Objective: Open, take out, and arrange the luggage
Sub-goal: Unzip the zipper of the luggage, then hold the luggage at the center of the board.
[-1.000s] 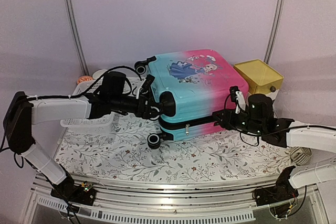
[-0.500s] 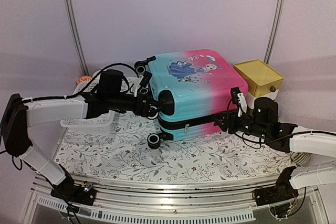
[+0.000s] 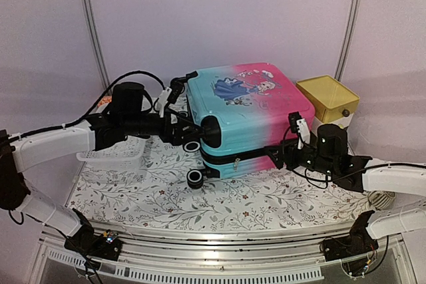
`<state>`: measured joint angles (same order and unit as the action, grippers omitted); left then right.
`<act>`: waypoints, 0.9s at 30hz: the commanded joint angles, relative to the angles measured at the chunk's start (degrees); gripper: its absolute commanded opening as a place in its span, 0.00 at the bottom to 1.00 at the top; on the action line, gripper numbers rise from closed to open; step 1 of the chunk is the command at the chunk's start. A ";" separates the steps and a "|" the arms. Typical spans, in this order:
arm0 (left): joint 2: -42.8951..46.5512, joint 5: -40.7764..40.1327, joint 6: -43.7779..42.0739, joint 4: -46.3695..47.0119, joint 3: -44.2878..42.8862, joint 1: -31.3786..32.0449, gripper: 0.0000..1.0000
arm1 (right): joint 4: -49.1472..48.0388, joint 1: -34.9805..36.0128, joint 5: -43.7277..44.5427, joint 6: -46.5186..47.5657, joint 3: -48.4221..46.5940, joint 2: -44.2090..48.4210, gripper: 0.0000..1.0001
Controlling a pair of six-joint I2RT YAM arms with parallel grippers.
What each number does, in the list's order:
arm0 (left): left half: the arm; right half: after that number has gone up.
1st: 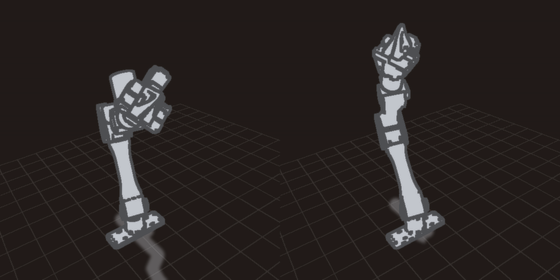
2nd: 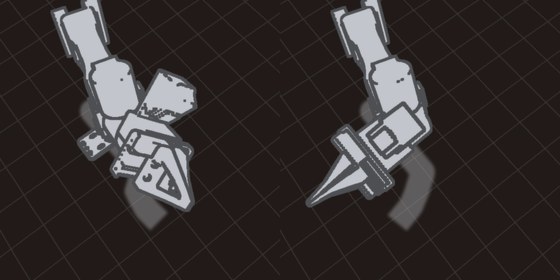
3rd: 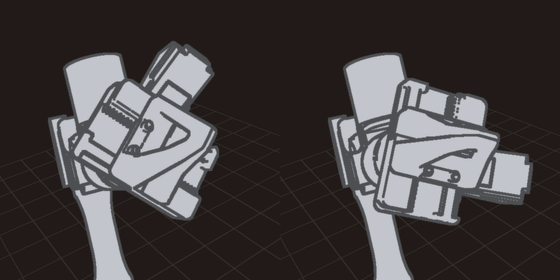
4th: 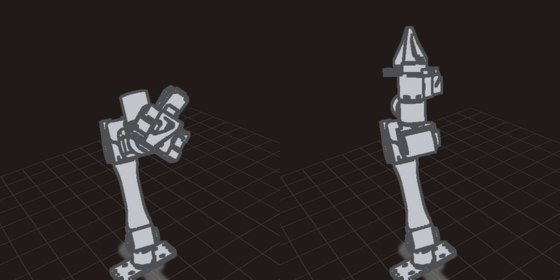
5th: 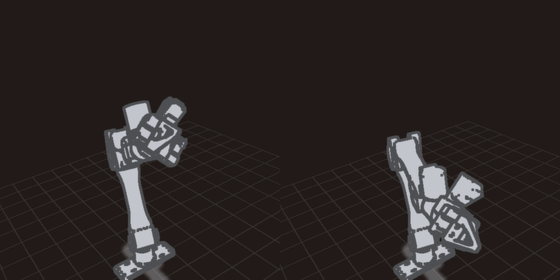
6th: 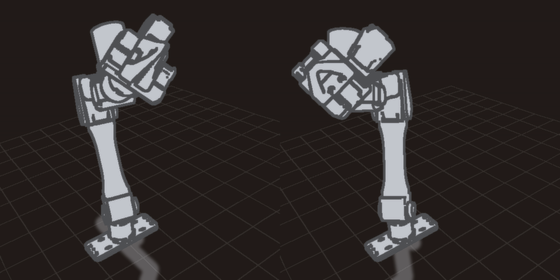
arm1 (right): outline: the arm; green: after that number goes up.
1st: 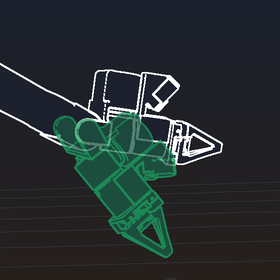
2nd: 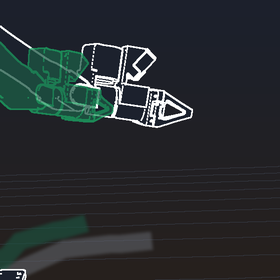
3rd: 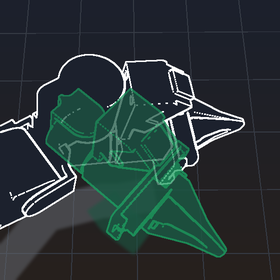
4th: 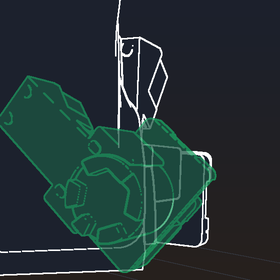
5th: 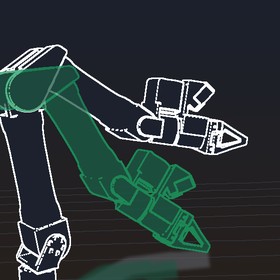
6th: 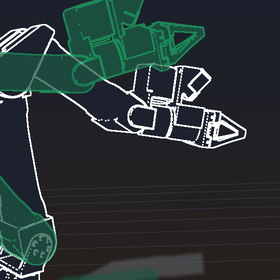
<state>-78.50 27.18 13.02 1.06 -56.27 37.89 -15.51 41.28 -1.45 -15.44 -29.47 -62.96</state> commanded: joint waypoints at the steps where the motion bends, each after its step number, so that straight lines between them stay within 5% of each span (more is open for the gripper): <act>1: 1.78 -3.97 -5.55 -4.92 0.37 0.74 0.98 | -5.75 2.93 0.34 -0.16 0.43 -1.56 0.79; 11: 1.53 -6.30 -12.87 -5.85 2.61 0.87 0.98 | -20.31 13.50 8.23 -0.08 1.87 -14.84 0.75; 27: -6.37 -5.74 -18.19 -3.93 0.69 0.74 0.95 | -30.60 14.35 8.50 -3.96 2.72 -24.00 0.73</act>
<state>-83.35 21.30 -3.03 -3.75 -54.37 38.00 -42.44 55.13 6.04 -18.50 -27.59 -85.30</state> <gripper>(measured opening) 0.969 0.732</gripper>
